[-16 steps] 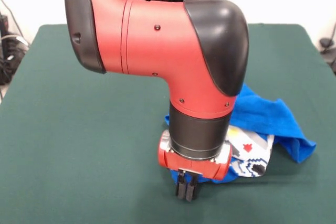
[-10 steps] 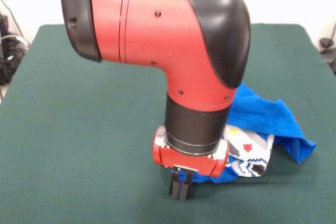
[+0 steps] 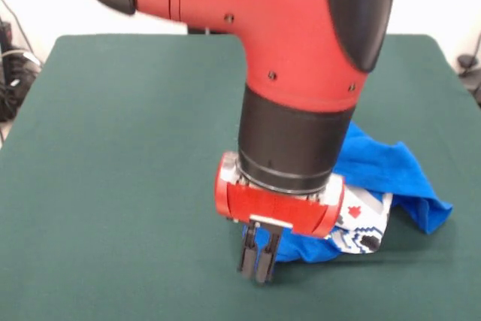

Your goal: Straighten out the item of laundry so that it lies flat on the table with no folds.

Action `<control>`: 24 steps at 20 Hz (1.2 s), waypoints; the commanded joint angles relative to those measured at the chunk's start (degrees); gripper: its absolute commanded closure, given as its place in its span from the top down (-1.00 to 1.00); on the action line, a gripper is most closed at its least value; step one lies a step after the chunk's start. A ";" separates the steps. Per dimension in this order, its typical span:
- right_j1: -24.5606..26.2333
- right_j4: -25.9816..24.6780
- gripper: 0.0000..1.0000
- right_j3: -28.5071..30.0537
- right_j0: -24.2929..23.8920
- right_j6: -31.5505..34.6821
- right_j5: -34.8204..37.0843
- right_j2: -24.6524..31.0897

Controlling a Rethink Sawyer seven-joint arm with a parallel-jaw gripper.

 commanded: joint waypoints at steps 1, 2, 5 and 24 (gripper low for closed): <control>-2.40 -0.82 -1.00 0.60 3.44 -14.58 12.24 3.99; -2.73 -0.66 -1.00 1.08 3.49 -14.48 12.78 3.96; -3.67 -0.44 -1.00 3.45 3.64 -12.92 11.48 3.67; -2.53 -2.08 -1.00 12.97 2.39 -8.28 0.44 2.91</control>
